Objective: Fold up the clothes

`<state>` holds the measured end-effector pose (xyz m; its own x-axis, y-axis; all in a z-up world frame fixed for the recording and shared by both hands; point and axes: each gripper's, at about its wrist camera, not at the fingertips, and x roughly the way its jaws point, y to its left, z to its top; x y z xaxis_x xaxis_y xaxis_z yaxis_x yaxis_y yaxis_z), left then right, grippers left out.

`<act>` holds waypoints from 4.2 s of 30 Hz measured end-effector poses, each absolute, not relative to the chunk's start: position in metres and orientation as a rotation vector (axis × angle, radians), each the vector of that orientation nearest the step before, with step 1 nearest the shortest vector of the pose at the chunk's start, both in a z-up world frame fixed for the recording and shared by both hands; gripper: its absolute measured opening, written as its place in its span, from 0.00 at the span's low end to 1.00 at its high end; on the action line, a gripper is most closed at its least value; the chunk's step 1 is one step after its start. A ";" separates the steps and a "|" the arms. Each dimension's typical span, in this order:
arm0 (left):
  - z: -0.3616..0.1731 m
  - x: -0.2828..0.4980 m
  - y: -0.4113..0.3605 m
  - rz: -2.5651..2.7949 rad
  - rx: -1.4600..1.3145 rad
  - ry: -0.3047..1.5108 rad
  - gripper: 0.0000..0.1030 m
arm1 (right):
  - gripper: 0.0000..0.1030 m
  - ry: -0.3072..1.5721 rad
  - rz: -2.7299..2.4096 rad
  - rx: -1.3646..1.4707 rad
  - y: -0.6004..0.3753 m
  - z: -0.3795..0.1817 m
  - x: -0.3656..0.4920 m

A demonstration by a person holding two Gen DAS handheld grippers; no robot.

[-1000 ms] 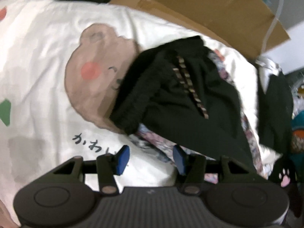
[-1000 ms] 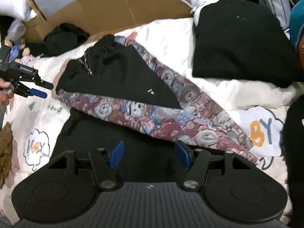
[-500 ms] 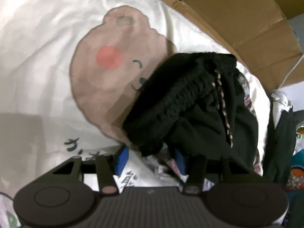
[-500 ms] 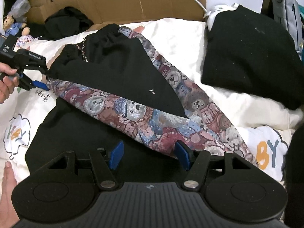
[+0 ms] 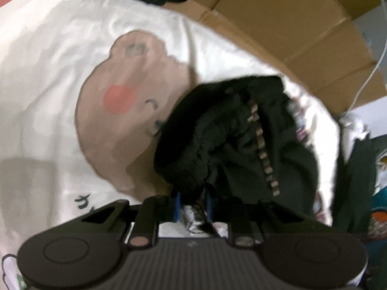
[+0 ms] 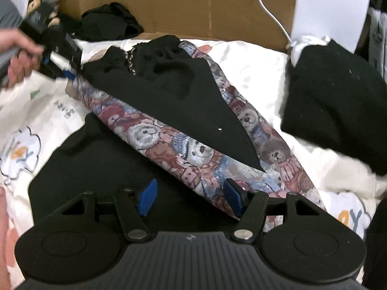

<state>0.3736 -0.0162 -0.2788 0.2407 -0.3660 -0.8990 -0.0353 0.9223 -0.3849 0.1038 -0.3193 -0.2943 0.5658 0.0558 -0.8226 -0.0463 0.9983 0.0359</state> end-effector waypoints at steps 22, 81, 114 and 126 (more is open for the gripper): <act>-0.217 0.439 -0.099 -0.300 -0.156 1.246 0.16 | 0.12 0.935 0.034 0.104 -0.391 -0.275 0.140; -0.261 0.443 -0.031 -0.243 -0.080 1.184 0.51 | 0.37 0.941 -0.092 0.303 -0.416 -0.266 0.161; -0.290 0.433 -0.063 -0.297 -0.174 1.182 0.38 | 0.44 0.902 0.123 0.235 -0.369 -0.250 0.250; -0.310 0.425 -0.047 -0.330 -0.270 1.173 0.37 | 0.43 0.945 0.173 0.207 -0.356 -0.263 0.323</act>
<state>0.4252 -0.0471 -0.3096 0.3494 -0.3897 -0.8521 0.1121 0.9202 -0.3750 0.3235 -0.3563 -0.2626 0.5748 0.2364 -0.7834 -0.0560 0.9665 0.2506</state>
